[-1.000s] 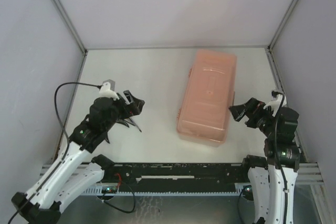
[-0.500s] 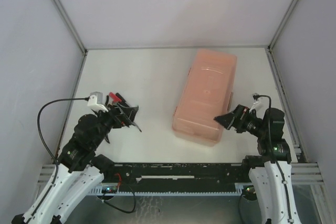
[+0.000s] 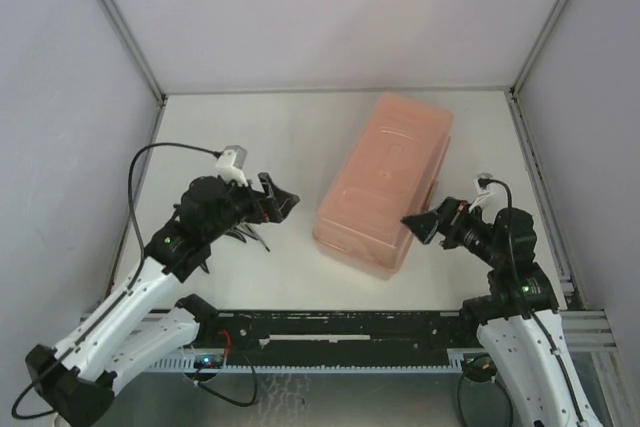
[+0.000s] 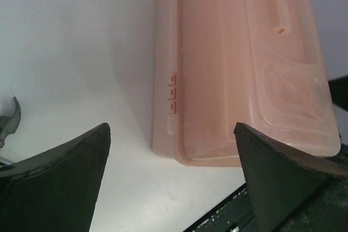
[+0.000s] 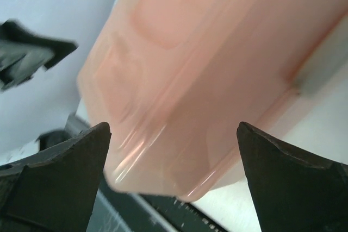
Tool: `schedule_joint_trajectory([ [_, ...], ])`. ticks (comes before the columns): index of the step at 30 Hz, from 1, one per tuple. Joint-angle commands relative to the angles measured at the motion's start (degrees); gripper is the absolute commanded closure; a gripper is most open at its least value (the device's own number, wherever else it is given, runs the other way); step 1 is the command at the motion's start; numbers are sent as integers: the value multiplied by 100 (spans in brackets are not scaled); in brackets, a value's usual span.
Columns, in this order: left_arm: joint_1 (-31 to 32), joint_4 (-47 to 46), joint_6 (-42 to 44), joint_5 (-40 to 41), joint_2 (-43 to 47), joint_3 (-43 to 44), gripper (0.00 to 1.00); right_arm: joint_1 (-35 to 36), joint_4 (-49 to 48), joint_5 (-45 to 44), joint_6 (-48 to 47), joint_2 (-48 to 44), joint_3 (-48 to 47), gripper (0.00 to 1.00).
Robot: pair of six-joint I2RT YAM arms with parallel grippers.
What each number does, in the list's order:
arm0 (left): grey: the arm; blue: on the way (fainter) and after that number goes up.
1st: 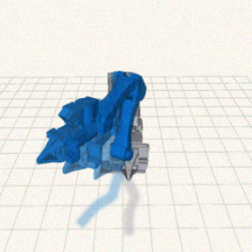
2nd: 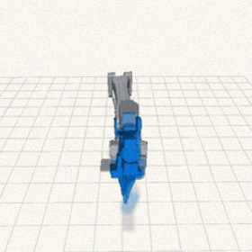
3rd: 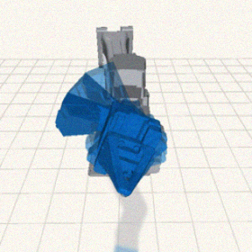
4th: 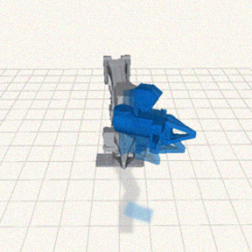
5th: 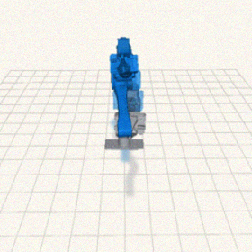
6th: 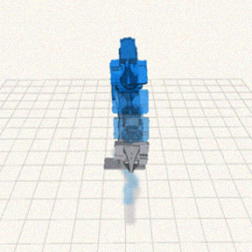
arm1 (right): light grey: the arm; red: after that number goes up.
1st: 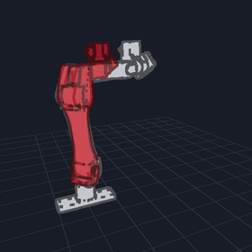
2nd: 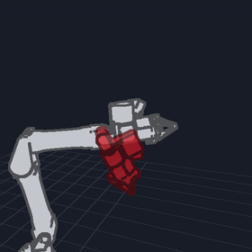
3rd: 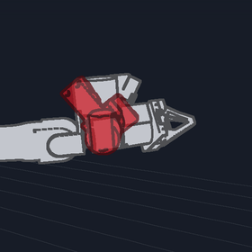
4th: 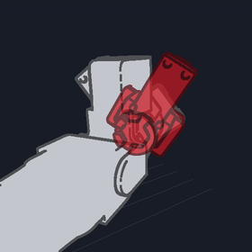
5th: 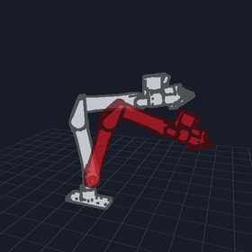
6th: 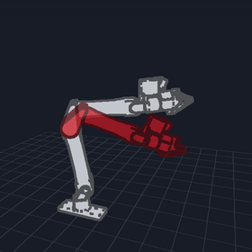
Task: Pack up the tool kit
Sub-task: Move the toolbox to the center of the board.
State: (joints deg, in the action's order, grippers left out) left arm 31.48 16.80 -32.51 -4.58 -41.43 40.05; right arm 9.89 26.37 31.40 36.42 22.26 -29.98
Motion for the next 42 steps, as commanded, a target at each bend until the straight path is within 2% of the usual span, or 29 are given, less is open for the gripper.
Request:
schedule_joint_trajectory([
  [1, 439, -369, 562, 243, -415, 857, 0, -486, -138, -1349, -47, 316, -368, 0],
  [4, 543, -209, 864, 115, -926, 1396, 0, -1463, -274, -593, 96, 849, -339, 0],
  [8, 603, 28, 1114, 16, -1514, 1838, 0, -2885, -1251, 1288, 575, 1446, 163, 1],
  [11, 612, -128, 1132, -85, -1727, 1916, 0, -3286, -2137, 1771, 926, 1918, 557, 1],
  [16, 730, 257, 1287, -52, -1913, 2403, 0, -3357, -3108, 2246, 1181, 2903, 618, 1],
  [20, 789, 237, 1546, 345, -1598, 2082, 0, -3312, -4136, 2596, 1664, 3585, 603, 2],
  [25, 791, 237, 2087, 738, -1139, 1694, 0, -2755, -4195, 2210, 1586, 3966, 563, 3],
  [30, 789, 33, 2578, 721, -762, 1302, 0, -1837, -4197, 1879, 1699, 3918, 623, 4],
  [34, 789, -62, 2712, 697, -812, 1141, 0, -1314, -3703, 1305, 1516, 3569, 627, 3],
  [37, 785, -37, 2654, 1006, -1034, 1200, 0, -1369, -3274, 1081, 1333, 3280, 625, 3],
  [39, 728, 105, 2646, 940, -1299, 1360, 0, -1541, -3078, 873, 1175, 3068, 674, 2],
  [42, 657, 313, 2481, 908, -1796, 1735, 0, -1971, -3679, 1428, 1340, 3011, 940, 1],
])
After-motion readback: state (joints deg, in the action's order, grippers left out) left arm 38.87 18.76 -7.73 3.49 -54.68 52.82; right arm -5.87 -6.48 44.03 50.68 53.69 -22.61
